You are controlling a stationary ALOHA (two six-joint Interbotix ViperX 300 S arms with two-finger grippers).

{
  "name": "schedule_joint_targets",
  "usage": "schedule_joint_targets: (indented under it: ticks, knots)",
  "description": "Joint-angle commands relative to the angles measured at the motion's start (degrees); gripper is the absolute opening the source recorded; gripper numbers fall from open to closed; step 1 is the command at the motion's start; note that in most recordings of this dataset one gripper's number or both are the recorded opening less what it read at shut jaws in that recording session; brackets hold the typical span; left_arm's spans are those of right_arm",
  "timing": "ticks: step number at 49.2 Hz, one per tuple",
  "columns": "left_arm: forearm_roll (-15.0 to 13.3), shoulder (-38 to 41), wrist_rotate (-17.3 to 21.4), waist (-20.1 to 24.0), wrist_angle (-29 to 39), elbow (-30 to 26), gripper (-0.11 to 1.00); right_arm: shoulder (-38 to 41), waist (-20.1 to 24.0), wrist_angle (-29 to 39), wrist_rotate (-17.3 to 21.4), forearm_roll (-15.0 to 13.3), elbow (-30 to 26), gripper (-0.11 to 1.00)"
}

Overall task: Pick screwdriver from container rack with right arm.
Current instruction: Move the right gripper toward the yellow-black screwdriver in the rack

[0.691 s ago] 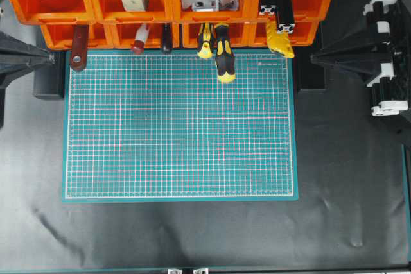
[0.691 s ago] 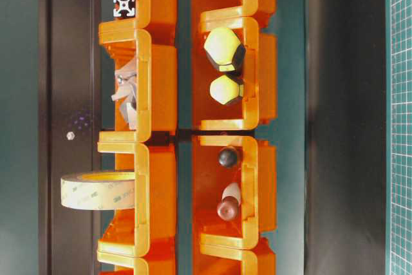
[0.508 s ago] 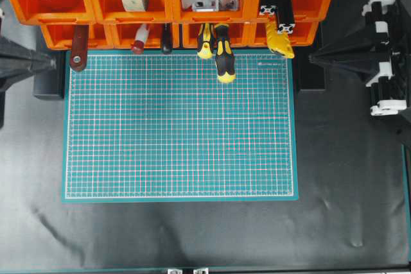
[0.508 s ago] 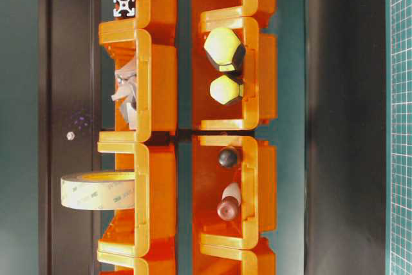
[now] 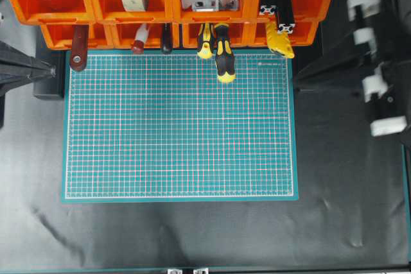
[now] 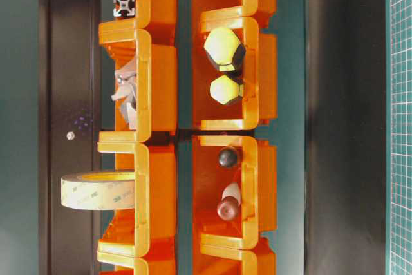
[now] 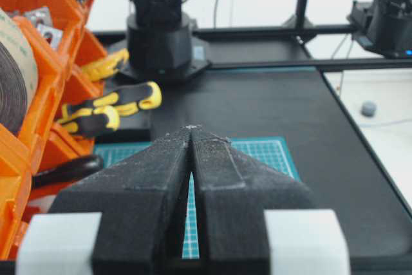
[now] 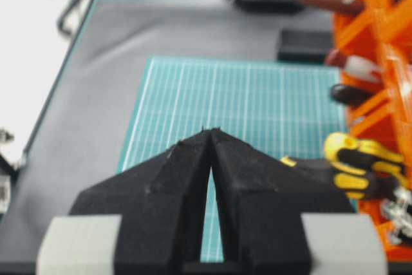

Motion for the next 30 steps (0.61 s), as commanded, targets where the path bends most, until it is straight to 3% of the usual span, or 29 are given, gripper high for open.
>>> schedule_joint_targets:
  ticks: [1, 8, 16, 22, 30]
  knots:
    - [0.18, 0.18, -0.18, -0.35, -0.18, -1.85, 0.00, 4.92, 1.23, 7.65, 0.09, -2.72, -6.50, -0.01]
    - [0.18, 0.09, -0.26, -0.88, -0.18, -1.85, 0.00, 11.25, 2.72, 16.08, 0.35, -10.20, -11.51, -0.01]
    - [0.18, 0.00, -0.79, -1.14, -0.18, -1.85, 0.00, 16.70, 6.86, 22.68, 3.60, -22.85, -16.08, -0.01]
    - [0.18, 0.00, -2.46, -1.49, -0.18, -1.85, 0.00, 20.65, 12.66, 34.01, 11.25, -34.54, -19.25, -0.01]
    - [0.18, 0.00, -3.52, -1.58, -0.18, -1.85, 0.00, 25.58, 21.80, 49.75, 25.93, -54.84, -19.78, -0.01]
